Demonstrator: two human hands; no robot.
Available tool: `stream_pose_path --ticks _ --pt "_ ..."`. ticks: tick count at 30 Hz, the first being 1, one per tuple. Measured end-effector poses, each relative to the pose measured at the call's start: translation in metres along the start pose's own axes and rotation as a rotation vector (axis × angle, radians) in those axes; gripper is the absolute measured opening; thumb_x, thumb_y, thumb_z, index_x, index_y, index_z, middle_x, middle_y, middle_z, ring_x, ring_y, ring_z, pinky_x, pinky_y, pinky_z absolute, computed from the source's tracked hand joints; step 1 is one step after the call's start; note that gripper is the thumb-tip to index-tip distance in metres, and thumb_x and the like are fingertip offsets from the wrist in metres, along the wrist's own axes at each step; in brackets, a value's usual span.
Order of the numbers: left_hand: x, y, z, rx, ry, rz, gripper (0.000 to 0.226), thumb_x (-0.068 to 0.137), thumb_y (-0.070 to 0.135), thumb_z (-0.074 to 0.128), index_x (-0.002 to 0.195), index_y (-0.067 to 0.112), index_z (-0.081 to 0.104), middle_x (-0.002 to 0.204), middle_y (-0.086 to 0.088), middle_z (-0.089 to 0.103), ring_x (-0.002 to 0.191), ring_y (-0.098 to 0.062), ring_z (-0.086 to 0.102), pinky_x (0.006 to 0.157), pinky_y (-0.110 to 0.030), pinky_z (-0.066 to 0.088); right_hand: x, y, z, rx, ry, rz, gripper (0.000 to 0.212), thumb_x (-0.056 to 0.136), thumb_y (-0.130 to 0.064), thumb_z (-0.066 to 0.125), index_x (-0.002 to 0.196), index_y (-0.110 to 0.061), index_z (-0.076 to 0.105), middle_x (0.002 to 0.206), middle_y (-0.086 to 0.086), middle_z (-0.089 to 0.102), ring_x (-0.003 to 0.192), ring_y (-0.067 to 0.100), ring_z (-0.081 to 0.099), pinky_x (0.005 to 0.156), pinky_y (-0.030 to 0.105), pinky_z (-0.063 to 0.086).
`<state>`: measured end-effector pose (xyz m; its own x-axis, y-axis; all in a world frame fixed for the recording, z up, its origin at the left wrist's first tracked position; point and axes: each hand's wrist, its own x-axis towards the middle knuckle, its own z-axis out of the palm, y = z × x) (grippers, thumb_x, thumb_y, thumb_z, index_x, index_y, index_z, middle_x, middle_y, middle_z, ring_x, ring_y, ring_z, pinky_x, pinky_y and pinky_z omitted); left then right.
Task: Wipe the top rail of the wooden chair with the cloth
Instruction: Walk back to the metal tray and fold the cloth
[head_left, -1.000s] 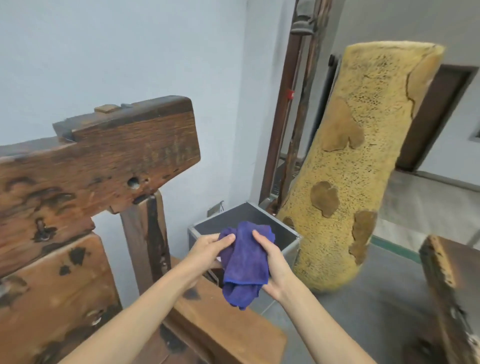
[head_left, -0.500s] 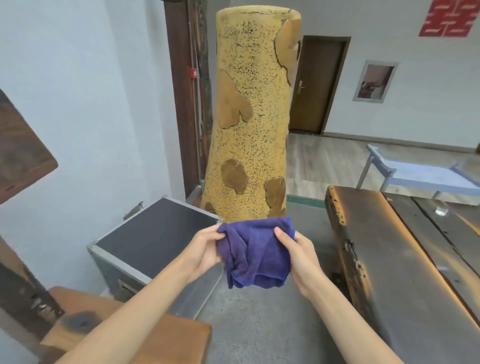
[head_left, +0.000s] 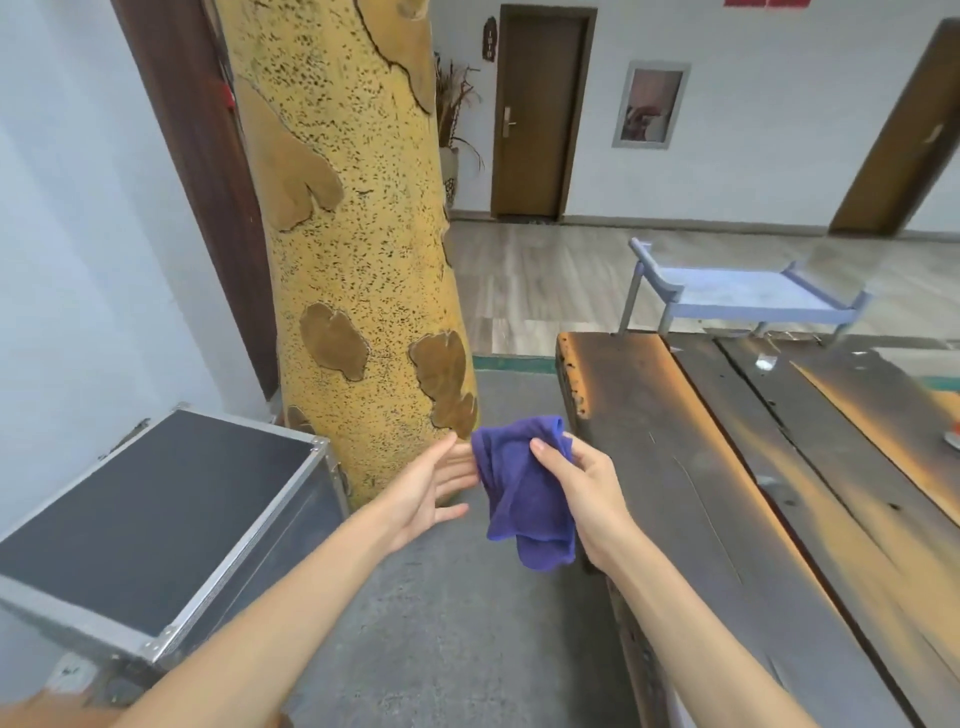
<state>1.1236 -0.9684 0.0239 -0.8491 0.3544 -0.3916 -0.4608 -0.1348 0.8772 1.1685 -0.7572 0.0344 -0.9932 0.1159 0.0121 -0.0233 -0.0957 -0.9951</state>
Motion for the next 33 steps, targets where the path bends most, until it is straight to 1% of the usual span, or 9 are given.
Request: stream_pose_path --ticks 3,6,9,12,15,17,21,29,33 --pt "0.027 0.012 0.017 0.048 -0.039 0.04 0.027 0.085 0.041 0.07 0.104 0.023 0.067 0.118 0.0 0.072 0.115 -0.014 0.062 0.102 -0.044 0.044 0.022 0.005 -0.024 -0.012 0.023 0.013 0.013 0.093 -0.029 0.073 0.103 -0.024 0.08 0.102 0.001 0.081 0.097 0.014 0.077 0.08 0.028 0.058" --pt "0.054 0.02 0.027 0.092 -0.014 0.068 0.016 0.085 0.023 0.075 0.086 0.025 0.059 0.112 -0.007 0.069 0.107 -0.02 0.062 0.09 -0.039 0.048 0.045 0.009 -0.042 -0.033 0.061 0.02 0.01 0.093 -0.027 0.073 0.099 -0.026 0.08 0.097 -0.001 0.082 0.089 0.009 0.076 0.07 0.019 0.056" --pt "0.095 0.029 0.031 0.071 0.084 0.105 0.022 0.084 0.014 0.077 0.091 0.021 0.057 0.114 -0.014 0.069 0.101 -0.022 0.063 0.081 -0.039 0.052 0.078 0.017 -0.061 -0.049 0.07 0.028 0.007 0.093 -0.025 0.073 0.096 -0.024 0.079 0.094 0.0 0.081 0.084 0.008 0.075 0.068 0.018 0.055" --pt "0.141 0.043 0.025 0.111 0.15 0.143 0.018 0.087 0.007 0.07 0.101 0.017 0.063 0.118 -0.017 0.07 0.099 -0.024 0.065 0.087 -0.045 0.054 0.123 0.026 -0.076 -0.102 0.058 0.022 0.007 0.092 -0.017 0.075 0.096 -0.02 0.08 0.096 0.004 0.081 0.089 0.012 0.076 0.073 0.022 0.057" --pt "0.2 0.068 0.013 0.26 0.15 0.17 0.023 0.087 0.009 0.067 0.108 0.02 0.065 0.111 -0.015 0.074 0.093 -0.023 0.066 0.094 -0.051 0.054 0.184 0.029 -0.091 -0.169 0.049 0.018 0.006 0.09 -0.013 0.078 0.096 -0.015 0.08 0.097 0.009 0.08 0.089 0.016 0.074 0.079 0.03 0.059" --pt "0.234 0.089 0.006 0.321 0.132 0.202 0.022 0.086 0.013 0.071 0.107 0.019 0.066 0.104 -0.014 0.076 0.086 -0.022 0.065 0.084 -0.05 0.055 0.221 0.027 -0.1 -0.202 0.053 0.002 0.006 0.09 -0.011 0.078 0.096 -0.013 0.08 0.096 0.008 0.081 0.087 0.015 0.074 0.075 0.028 0.058" --pt "0.304 0.136 -0.007 0.425 0.034 0.213 0.021 0.081 0.017 0.081 0.1 0.015 0.071 0.093 -0.01 0.079 0.081 -0.016 0.071 0.072 -0.034 0.058 0.294 0.024 -0.118 -0.202 0.103 0.035 0.009 0.093 -0.012 0.075 0.097 -0.015 0.082 0.096 0.009 0.081 0.088 0.016 0.075 0.079 0.036 0.06" --pt "0.475 0.208 -0.001 0.663 -0.055 0.223 0.017 0.073 0.01 0.087 0.085 0.009 0.074 0.078 -0.019 0.076 0.064 -0.018 0.066 0.059 -0.021 0.055 0.438 0.037 -0.153 -0.37 0.204 0.033 0.013 0.093 -0.014 0.075 0.101 -0.019 0.083 0.096 -0.004 0.082 0.092 0.008 0.075 0.09 0.031 0.058" --pt "0.559 0.228 0.01 0.759 -0.101 0.26 0.017 0.068 0.018 0.091 0.075 0.013 0.076 0.07 -0.011 0.077 0.063 -0.012 0.068 0.063 -0.021 0.051 0.499 0.045 -0.181 -0.398 0.31 0.039 0.011 0.092 -0.02 0.075 0.099 -0.022 0.083 0.095 -0.009 0.082 0.093 0.006 0.075 0.087 0.027 0.057"
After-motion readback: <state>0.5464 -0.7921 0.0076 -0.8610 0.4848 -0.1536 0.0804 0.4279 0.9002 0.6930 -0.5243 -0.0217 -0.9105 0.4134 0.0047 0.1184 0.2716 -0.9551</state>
